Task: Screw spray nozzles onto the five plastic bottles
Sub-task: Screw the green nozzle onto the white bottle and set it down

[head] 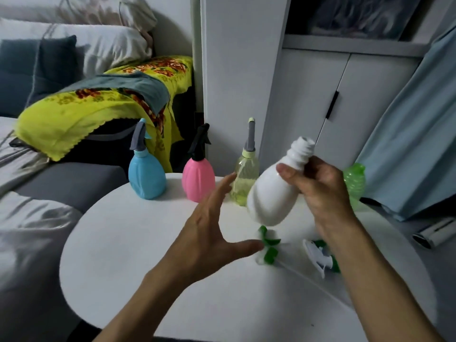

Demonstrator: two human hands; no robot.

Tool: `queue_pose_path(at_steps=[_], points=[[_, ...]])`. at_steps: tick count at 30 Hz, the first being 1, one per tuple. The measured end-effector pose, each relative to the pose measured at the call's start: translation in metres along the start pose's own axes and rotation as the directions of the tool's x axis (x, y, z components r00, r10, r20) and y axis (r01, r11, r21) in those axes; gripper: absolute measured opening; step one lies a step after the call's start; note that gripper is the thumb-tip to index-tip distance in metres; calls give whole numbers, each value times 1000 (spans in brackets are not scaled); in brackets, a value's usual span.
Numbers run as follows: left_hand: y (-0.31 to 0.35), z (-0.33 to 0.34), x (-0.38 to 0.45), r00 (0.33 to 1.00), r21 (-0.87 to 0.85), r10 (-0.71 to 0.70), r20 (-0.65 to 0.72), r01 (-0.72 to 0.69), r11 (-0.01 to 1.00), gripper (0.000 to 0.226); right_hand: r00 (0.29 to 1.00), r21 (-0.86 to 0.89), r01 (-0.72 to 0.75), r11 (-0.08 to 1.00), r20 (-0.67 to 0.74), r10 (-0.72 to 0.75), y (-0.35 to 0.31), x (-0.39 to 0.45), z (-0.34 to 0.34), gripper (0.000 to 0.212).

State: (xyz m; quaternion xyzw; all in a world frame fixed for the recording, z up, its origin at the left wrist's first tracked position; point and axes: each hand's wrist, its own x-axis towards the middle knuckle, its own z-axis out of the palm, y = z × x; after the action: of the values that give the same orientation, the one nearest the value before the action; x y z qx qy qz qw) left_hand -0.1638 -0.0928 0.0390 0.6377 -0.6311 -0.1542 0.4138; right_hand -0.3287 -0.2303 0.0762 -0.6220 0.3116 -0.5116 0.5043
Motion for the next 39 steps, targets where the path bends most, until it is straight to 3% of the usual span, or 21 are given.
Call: queue_pose_path(at_steps=[2,4,8,10,11,12,13,14,15,17,22,25,27,29,30,31,32,33,35,39], points=[[7,-1,-4,1000,-105,27,-4,-27,994,111,985,138,-30,990,175,5,-7,-34,14,27],[8,-1,-13,999,-143,31,-29,-35,989,103,957,149,-52,987,290,7,-6,-58,25,39],[-3,-6,-28,992,-23,-33,-119,31,999,87,865,97,-153,983,494,86,3,-60,18,54],[-13,-12,-31,986,70,-68,-150,80,994,87,870,-96,-237,967,422,255,13,-57,10,51],[-18,-14,-32,984,117,-80,-159,99,988,87,895,-312,-229,922,305,326,19,-56,7,42],[-22,-17,-33,982,161,-89,-169,116,980,88,919,-598,-155,786,205,337,26,-55,4,31],[-27,-18,-34,979,197,-100,-180,135,971,88,932,-836,-48,547,159,324,35,-56,4,23],[-30,-20,-35,976,223,-113,-189,154,962,88,937,-955,56,292,151,314,43,-58,7,24],[-33,-20,-36,973,241,-121,-194,167,956,88,928,-985,114,130,152,340,51,-60,9,29],[-38,-21,-37,974,266,-118,-195,168,949,86,910,-987,157,43,161,382,64,-65,14,33],[-46,-23,-38,975,286,-116,-191,169,943,84,934,-972,208,-105,165,316,79,-62,14,32],[-49,-23,-37,975,299,-131,-180,181,937,86,937,-986,168,-14,156,312,77,-61,14,32],[-50,-25,-36,975,319,-137,-173,187,929,86,968,-983,85,164,121,221,65,-54,12,29],[-51,-27,-37,974,335,-137,-180,191,923,86,997,-875,14,484,51,63,44,-45,4,23],[-52,-28,-37,973,337,-137,-185,194,921,86,1000,-735,-15,678,-11,11,33,-40,-1,16],[-53,-28,-38,972,336,-141,-187,198,921,86,996,-513,-33,858,-84,-12,22,-36,-8,11],[-53,-28,-38,972,338,-145,-185,201,920,87,989,-251,-37,967,-150,-2,11,-33,-14,11],[-53,-27,-39,973,346,-147,-177,201,916,87,981,-25,-32,999,-191,27,4,-30,-22,13],[-52,-26,-40,976,383,-145,-160,197,902,88,971,250,-50,967,-214,105,-3,-24,-35,19],[-48,-22,-40,979,420,-154,-136,198,886,89,957,428,-86,900,-215,194,-4,-18,-49,25]])
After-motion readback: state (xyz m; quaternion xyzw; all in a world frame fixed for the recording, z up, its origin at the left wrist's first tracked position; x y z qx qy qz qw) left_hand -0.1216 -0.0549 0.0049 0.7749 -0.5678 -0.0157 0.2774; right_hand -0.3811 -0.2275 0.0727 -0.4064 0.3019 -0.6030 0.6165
